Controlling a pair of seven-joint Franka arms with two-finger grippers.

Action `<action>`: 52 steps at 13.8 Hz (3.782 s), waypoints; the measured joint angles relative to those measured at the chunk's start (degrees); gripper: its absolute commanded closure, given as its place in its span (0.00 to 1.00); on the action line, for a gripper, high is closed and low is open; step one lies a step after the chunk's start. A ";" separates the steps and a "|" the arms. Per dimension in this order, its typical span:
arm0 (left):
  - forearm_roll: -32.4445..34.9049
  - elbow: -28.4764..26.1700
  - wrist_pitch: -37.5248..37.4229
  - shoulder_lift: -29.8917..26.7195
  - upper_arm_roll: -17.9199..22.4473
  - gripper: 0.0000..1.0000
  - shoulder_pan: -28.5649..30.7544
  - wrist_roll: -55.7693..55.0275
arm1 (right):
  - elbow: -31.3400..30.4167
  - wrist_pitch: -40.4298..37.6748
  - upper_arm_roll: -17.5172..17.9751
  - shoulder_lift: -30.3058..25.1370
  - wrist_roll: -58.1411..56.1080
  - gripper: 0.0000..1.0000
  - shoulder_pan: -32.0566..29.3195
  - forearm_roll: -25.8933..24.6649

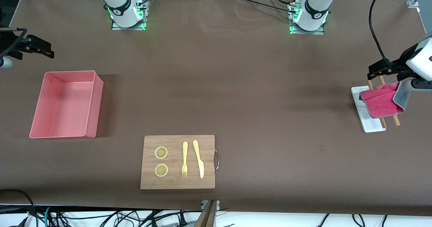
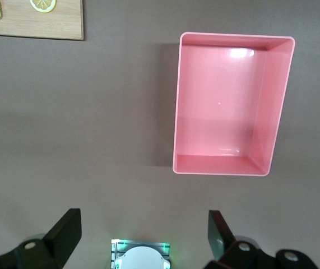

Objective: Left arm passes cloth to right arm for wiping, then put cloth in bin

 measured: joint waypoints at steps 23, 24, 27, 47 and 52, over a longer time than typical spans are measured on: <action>23.17 0.46 14.54 26.39 0.51 0.00 17.87 6.71 | -0.12 0.66 0.75 4.60 0.00 0.00 0.33 1.81; 23.17 0.48 14.56 26.43 0.46 0.00 17.89 6.78 | -0.13 0.52 0.75 5.01 0.00 0.00 0.33 1.81; 23.17 1.25 14.55 26.39 -0.05 0.00 17.38 6.78 | -0.13 0.16 0.78 5.47 0.06 0.00 0.35 1.86; 21.94 1.82 11.50 26.67 -0.59 0.00 15.84 6.76 | -0.13 0.18 1.09 5.47 7.05 0.00 3.97 4.14; 21.94 1.76 11.31 26.95 -0.45 0.00 17.19 8.65 | -0.13 0.20 1.11 5.47 16.43 0.00 5.74 6.62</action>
